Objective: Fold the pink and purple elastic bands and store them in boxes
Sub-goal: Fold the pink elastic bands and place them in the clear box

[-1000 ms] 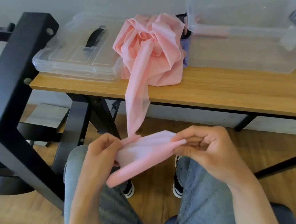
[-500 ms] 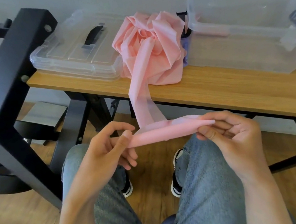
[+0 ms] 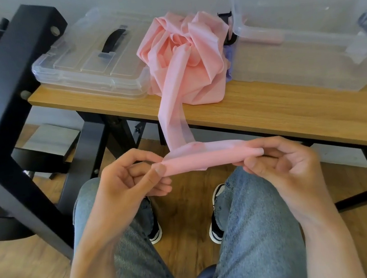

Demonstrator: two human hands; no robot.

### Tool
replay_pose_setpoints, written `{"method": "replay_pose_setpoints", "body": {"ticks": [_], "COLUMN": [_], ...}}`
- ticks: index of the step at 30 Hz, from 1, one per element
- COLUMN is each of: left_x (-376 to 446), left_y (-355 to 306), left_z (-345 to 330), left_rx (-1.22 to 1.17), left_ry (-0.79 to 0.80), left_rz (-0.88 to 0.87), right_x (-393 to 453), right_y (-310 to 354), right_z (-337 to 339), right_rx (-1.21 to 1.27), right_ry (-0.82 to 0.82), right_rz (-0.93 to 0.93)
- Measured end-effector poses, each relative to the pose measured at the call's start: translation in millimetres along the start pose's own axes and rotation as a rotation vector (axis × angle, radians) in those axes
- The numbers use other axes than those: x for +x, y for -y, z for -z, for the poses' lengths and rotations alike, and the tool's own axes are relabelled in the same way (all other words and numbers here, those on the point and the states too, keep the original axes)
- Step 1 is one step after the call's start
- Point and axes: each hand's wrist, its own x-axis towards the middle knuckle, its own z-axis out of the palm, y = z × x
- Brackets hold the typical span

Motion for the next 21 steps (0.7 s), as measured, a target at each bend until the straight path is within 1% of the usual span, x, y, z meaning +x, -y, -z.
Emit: {"method": "replay_pose_setpoints", "body": {"ticks": [4, 7, 9, 12, 15, 17, 19, 21], "left_x": [-1.2, -2.6, -3.1, -3.5, -4.8, -4.1, -3.1, -3.3], "left_y": [3.1, 4.4, 6.5, 7.6, 4.3, 3.9, 5.4, 6.0], "left_z": [5.8, 14.5, 17.0, 16.8, 14.4, 10.3, 6.2, 3.4], "left_rx": [0.047, 0.179, 0.252, 0.271, 0.210, 0.162, 0.165, 0.155], "left_ry": [0.058, 0.180, 0.224, 0.207, 0.224, 0.199, 0.161, 0.165], "left_rz": [-0.038, -0.104, -0.136, -0.137, -0.120, -0.073, -0.053, -0.043], "right_x": [-0.2, -1.5, -2.2, -2.4, -3.4, -3.9, -4.2, -4.6], "right_y": [0.2, 2.5, 3.4, 4.2, 6.1, 7.1, 6.7, 5.4], "right_z": [-3.0, -1.4, -1.0, -2.0, -0.5, 1.5, 1.2, -0.4], "right_rx": [-0.093, -0.228, -0.302, -0.361, -0.365, -0.375, -0.396, -0.384], "right_ry": [-0.031, 0.010, 0.015, 0.012, 0.006, 0.005, 0.013, 0.023], "right_rz": [0.002, -0.010, 0.006, 0.068, 0.136, 0.170, 0.186, 0.165]}}
